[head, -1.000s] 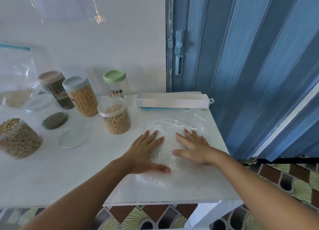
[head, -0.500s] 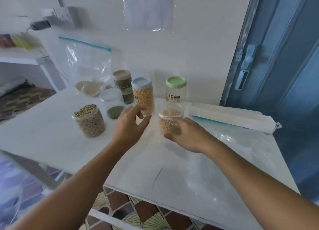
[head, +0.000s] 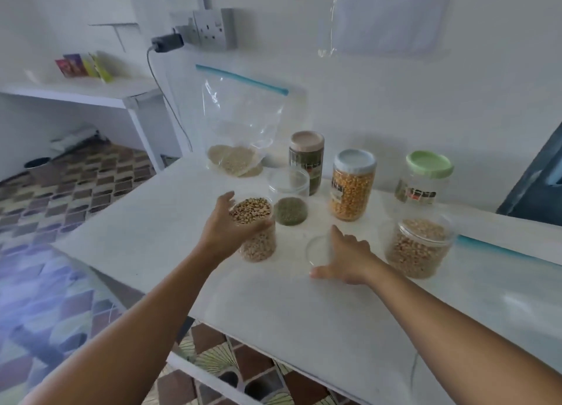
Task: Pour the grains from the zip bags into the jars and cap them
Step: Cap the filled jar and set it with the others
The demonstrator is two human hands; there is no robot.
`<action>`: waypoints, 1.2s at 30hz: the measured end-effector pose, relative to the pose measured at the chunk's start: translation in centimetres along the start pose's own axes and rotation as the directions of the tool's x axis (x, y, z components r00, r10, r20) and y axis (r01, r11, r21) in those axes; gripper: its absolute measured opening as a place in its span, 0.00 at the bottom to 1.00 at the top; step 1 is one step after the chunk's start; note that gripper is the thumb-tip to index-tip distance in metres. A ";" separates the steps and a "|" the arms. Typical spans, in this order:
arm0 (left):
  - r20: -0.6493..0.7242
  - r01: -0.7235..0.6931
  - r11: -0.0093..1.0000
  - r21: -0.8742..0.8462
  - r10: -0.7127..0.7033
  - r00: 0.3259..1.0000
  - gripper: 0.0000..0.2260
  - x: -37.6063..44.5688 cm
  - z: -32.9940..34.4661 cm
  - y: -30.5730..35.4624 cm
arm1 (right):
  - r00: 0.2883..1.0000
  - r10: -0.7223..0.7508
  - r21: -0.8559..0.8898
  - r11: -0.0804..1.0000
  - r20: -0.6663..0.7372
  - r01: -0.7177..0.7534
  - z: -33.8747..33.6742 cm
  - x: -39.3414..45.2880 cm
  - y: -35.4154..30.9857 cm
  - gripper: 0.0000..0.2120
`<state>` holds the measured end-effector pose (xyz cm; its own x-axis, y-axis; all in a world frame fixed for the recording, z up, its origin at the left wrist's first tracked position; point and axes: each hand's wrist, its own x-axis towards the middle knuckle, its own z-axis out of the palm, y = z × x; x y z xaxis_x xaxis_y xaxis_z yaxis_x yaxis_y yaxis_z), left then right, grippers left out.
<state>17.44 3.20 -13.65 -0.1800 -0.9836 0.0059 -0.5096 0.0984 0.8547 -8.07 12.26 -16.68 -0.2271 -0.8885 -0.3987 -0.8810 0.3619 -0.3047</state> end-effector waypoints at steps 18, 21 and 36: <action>0.366 -0.168 0.974 -0.151 0.213 0.906 0.49 4.2 -1.9 -3.2 | 0.893 -0.371 0.206 0.881 -0.254 0.425 -6.5 -0.2 -11.8 0.65; 0.423 -0.146 0.965 -0.216 0.227 0.877 0.47 4.7 -2.0 -3.5 | 0.900 -0.370 0.185 0.891 -0.229 0.414 -5.3 1.1 -13.0 0.60; 0.394 -0.203 0.953 -0.224 0.279 0.876 0.46 6.0 -1.0 -5.4 | 0.894 -0.395 0.012 0.914 -0.210 0.406 -5.2 2.0 -14.4 0.49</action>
<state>19.95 -3.40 -17.69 -0.6310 -0.7748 0.0395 -0.2609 0.2599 0.9297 2.04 3.83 -8.58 0.0579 -0.9968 -0.0550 -0.8923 -0.0270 -0.4506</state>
